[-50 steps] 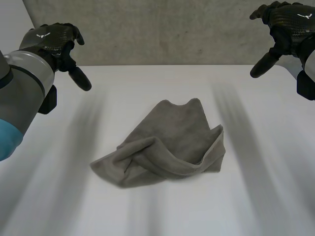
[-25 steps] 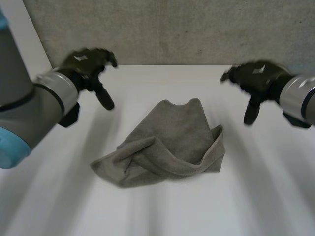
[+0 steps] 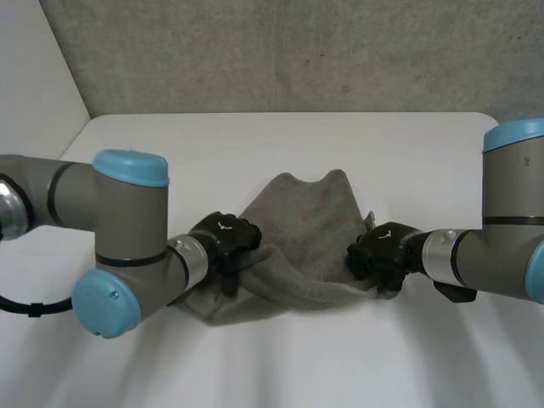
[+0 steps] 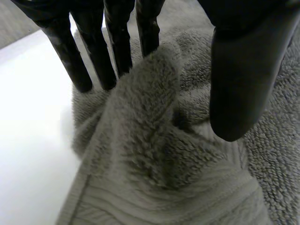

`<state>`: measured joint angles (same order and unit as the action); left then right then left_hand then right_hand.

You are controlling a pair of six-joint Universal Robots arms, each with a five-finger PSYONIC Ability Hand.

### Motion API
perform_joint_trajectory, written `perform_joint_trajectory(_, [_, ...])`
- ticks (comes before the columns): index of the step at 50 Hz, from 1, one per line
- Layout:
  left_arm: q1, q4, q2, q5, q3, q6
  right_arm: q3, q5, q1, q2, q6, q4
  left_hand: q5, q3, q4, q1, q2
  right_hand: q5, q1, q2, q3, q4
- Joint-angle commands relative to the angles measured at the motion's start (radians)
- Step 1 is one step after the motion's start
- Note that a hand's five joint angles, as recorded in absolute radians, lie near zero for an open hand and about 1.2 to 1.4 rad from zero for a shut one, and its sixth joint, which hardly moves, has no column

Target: Fold the towel.

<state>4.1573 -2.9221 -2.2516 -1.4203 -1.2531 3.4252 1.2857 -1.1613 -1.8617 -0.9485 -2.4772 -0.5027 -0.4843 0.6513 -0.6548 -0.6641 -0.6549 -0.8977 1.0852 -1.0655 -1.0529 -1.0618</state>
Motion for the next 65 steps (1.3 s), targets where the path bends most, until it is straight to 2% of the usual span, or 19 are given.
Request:
perform_joint_trajectory(1, [-0.009, -0.005, -0.020, -0.002, 0.024, -0.003, -0.022, 0.026, -0.002, -0.038, -0.014, 0.021, -0.683, 0.691, -0.687, -0.678, -0.687, -0.324, 0.311, -0.331, -0.343, -0.334])
perform_joint_trajectory(8, [0.009, -0.040, -0.005, -0.026, 0.167, -0.001, -0.157, 0.054, -0.034, -0.055, -0.035, 0.073, -0.737, 0.745, -0.741, -0.732, -0.741, -0.324, 0.311, -0.331, -0.343, -0.334])
perform_joint_trajectory(10, [0.035, -0.057, 0.003, -0.095, 0.315, 0.003, -0.229, 0.041, -0.045, -0.047, -0.055, 0.105, -0.737, 0.745, -0.741, -0.732, -0.741, -0.324, 0.311, -0.331, -0.343, -0.334])
perform_joint_trajectory(12, [0.055, -0.068, 0.004, -0.148, 0.412, 0.014, -0.424, -0.021, -0.051, -0.029, -0.133, 0.180, -0.737, 0.745, -0.741, -0.732, -0.741, -0.324, 0.311, -0.331, -0.343, -0.334])
perform_joint_trajectory(13, [0.055, -0.068, 0.004, -0.149, 0.412, 0.014, -0.425, -0.021, -0.051, -0.029, -0.134, 0.181, -0.737, 0.745, -0.741, -0.732, -0.741, -0.324, 0.311, -0.331, -0.343, -0.334])
perform_joint_trajectory(15, [0.084, -0.104, 0.004, -0.259, 0.634, 0.054, -0.630, -0.107, -0.054, -0.030, -0.269, 0.272, -0.737, 0.745, -0.741, -0.732, -0.741, -0.324, 0.311, -0.331, -0.343, -0.334])
perform_joint_trajectory(16, [0.084, -0.104, 0.004, -0.259, 0.635, 0.054, -0.631, -0.107, -0.054, -0.030, -0.270, 0.273, -0.737, 0.745, -0.741, -0.732, -0.741, -0.324, 0.311, -0.331, -0.343, -0.334])
perform_joint_trajectory(18, [0.093, -0.162, 0.012, -0.328, 0.824, 0.086, -0.776, -0.170, -0.041, -0.055, -0.423, 0.378, -0.737, 0.745, -0.741, -0.732, -0.741, -0.324, 0.311, -0.331, -0.343, -0.334])
perform_joint_trajectory(22, [0.103, -0.206, 0.049, -0.341, 0.896, 0.088, -0.836, -0.178, -0.039, -0.088, -0.532, 0.446, -0.737, 0.745, -0.741, -0.732, -0.741, -0.324, 0.311, -0.331, -0.343, -0.334])
perform_joint_trajectory(29, [0.103, -0.198, 0.156, -0.339, 0.672, 0.072, -0.790, -0.103, -0.054, -0.102, -0.552, 0.374, -0.737, 0.745, -0.741, -0.732, -0.741, -0.324, 0.311, -0.331, -0.343, -0.334])
perform_joint_trajectory(31, [0.100, -0.207, 0.211, -0.330, 0.426, 0.065, -0.694, -0.019, -0.062, -0.102, -0.502, 0.294, -0.737, 0.745, -0.741, -0.732, -0.741, -0.324, 0.311, -0.331, -0.343, -0.334])
perform_joint_trajectory(34, [0.100, -0.245, 0.262, -0.310, 0.194, 0.063, -0.581, 0.040, -0.089, -0.096, -0.403, 0.239, -0.737, 0.745, -0.741, -0.732, -0.741, -0.324, 0.311, -0.331, -0.343, -0.334])
perform_joint_trajectory(37, [0.095, -0.284, 0.274, -0.292, 0.092, 0.063, -0.513, 0.051, -0.108, -0.098, -0.341, 0.219, -0.737, 0.745, -0.741, -0.732, -0.741, -0.324, 0.311, -0.331, -0.343, -0.334])
perform_joint_trajectory(42, [0.086, -0.439, 0.299, -0.243, -0.236, 0.074, -0.213, 0.054, -0.113, -0.112, -0.145, 0.216, -0.636, 0.643, -0.640, -0.630, -0.639, -0.324, 0.311, -0.331, -0.343, -0.334])
perform_joint_trajectory(45, [0.086, -0.495, 0.302, -0.241, -0.334, 0.075, -0.155, 0.054, -0.111, -0.108, -0.124, 0.224, -0.603, 0.610, -0.607, -0.598, -0.607, -0.324, 0.311, -0.331, -0.343, -0.334])
perform_joint_trajectory(51, [0.086, -0.520, 0.287, -0.241, -0.419, 0.086, 0.029, 0.052, -0.100, -0.104, -0.106, 0.293, -0.462, 0.469, -0.466, -0.457, -0.466, -0.324, 0.311, -0.331, -0.343, -0.334])
perform_joint_trajectory(55, [0.087, -0.520, 0.287, -0.243, -0.460, 0.127, 0.089, 0.054, -0.074, -0.113, -0.106, 0.305, -0.055, 0.063, -0.059, -0.050, -0.059, -0.324, 0.311, -0.331, -0.343, -0.334])
perform_joint_trajectory(61, [0.098, -0.514, 0.311, -0.244, -0.450, 0.187, 0.122, 0.052, -0.051, -0.171, -0.106, 0.302, 0.283, -0.275, 0.279, 0.288, 0.279, -0.324, 0.311, -0.331, -0.343, -0.334])
perform_joint_trajectory(65, [0.101, -0.514, 0.337, -0.239, -0.453, 0.192, 0.146, 0.052, -0.040, -0.190, -0.106, 0.303, 0.325, -0.317, 0.321, 0.330, 0.321, -0.324, 0.311, -0.331, -0.343, -0.334])
